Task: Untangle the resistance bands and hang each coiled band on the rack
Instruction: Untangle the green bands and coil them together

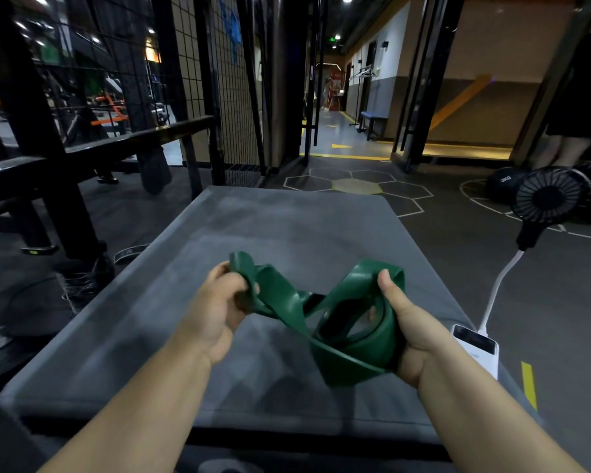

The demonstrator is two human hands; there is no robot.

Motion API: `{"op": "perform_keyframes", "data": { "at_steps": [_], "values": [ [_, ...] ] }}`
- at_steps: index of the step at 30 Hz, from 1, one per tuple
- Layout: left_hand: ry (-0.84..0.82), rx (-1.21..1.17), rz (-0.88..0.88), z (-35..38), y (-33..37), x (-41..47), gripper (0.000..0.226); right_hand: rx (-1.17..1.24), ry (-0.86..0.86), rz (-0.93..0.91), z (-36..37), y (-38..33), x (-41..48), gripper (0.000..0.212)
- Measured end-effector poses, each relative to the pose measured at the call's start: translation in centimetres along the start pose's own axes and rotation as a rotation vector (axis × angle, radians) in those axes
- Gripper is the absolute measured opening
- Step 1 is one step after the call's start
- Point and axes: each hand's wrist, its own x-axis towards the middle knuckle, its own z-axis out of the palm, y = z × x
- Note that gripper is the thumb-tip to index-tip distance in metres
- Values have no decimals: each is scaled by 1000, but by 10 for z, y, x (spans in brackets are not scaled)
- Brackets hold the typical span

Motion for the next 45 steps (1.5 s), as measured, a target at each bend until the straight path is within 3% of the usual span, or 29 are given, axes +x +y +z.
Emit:
{"op": "perform_keyframes", "data": {
  "at_steps": [3,4,5,7,9,12,15,18,24,30,38,42,45],
  "values": [
    [149,1,-81,-3,4,4,22,26,4,-24,0,-2,0,53],
    [180,74,-89,-2,2,5,17,18,15,-31,2,0,0,55],
    [199,184,-83,1,-1,3,4,4,29,-28,4,3,0,58],
    [203,522,-53,8,-7,-6,34,-66,56,-27,9,10,0,65],
    [96,947,69,17,-12,-18,60,-136,44,-42,14,16,-3,64],
    [-69,1313,363,32,-18,-33,69,-179,-9,-73,18,20,-5,63],
    [-174,1224,425,32,-18,-37,70,-196,35,-99,16,18,-3,66],
    [-248,1113,271,29,-17,-38,83,-255,94,-118,14,18,0,71],
    [-28,1309,423,33,-26,-41,77,-310,142,-129,23,26,2,64],
    [34,1208,319,34,-27,-36,88,-411,169,-176,23,24,3,62],
    [40,1232,434,31,-26,-29,65,-501,121,-215,23,22,-2,59],
    [92,1190,452,25,-31,-22,39,-567,53,-229,31,29,-8,71],
    [44,1064,487,19,-34,-15,34,-516,-50,-254,31,25,-14,77]
  ]
}}
